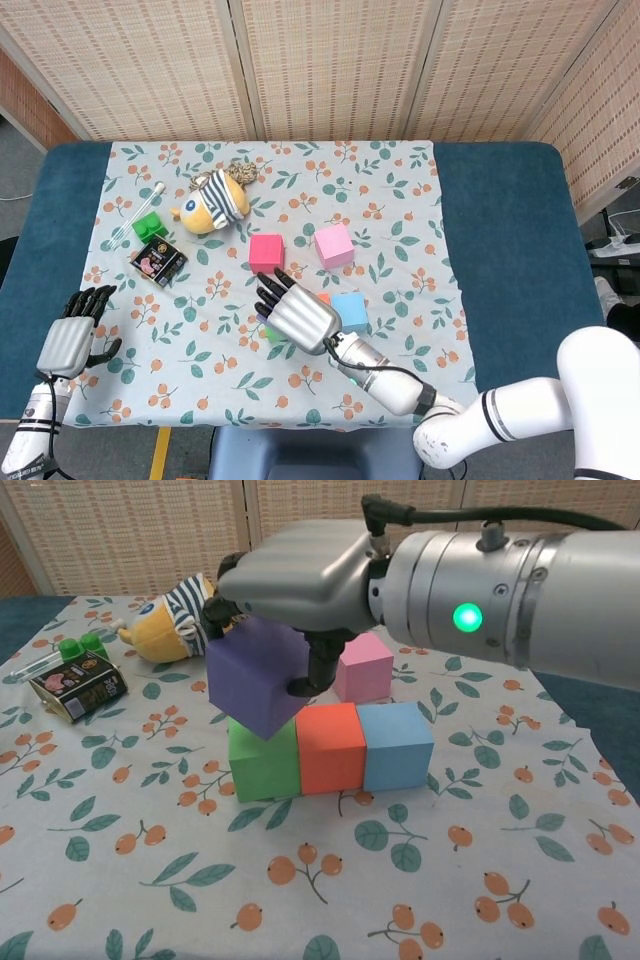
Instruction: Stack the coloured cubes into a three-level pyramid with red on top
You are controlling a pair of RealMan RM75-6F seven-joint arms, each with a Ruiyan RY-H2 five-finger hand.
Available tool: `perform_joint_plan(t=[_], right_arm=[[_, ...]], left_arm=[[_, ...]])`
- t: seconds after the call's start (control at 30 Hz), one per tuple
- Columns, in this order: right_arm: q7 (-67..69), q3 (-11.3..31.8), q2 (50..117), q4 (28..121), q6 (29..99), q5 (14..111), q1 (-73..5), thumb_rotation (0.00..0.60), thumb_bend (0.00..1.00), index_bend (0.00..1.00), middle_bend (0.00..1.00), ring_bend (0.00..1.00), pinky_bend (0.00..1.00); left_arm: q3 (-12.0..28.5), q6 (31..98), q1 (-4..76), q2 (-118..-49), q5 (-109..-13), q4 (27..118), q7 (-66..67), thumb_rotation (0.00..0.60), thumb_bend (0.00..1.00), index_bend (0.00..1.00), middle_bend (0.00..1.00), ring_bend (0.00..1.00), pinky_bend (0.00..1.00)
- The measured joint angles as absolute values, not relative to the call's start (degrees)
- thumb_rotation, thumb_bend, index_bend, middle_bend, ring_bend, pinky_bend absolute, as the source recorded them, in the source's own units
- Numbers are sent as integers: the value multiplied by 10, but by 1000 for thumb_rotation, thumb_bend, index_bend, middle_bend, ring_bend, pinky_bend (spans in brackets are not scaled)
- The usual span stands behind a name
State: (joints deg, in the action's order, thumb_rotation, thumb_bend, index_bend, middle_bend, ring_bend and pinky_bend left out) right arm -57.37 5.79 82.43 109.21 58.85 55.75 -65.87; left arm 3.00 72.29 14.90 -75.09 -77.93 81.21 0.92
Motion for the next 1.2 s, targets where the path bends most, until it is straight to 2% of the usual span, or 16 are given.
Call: perform_joint_plan(t=[0.17,0.4,0.7,0.97,1.2], right_arm=[[-474,41,802,1036,551,650,-648,600,216,659,328,159,239],[-329,33,792,957,512,741,-634,600,216,683,365,203,251],[-232,26,788,902,496,856,-637,600,216,704,382,239,319],[-158,10,776,844,513,974,-653,600,216,693,384,239,340],[-81,-25,790,742,564,1088,-670,600,216,689,385,239,389]], left_arm=[[32,714,152,-760,-770,809,31,600,339,0,57,19,72],[32,708,153,-770,-762,805,51,600,340,0,57,20,72],[35,704,155,-783,-752,796,80,600,340,0,56,20,72],[37,703,156,-799,-740,792,114,600,340,0,56,20,72],[40,707,157,-807,-734,789,133,600,339,0,56,20,72]])
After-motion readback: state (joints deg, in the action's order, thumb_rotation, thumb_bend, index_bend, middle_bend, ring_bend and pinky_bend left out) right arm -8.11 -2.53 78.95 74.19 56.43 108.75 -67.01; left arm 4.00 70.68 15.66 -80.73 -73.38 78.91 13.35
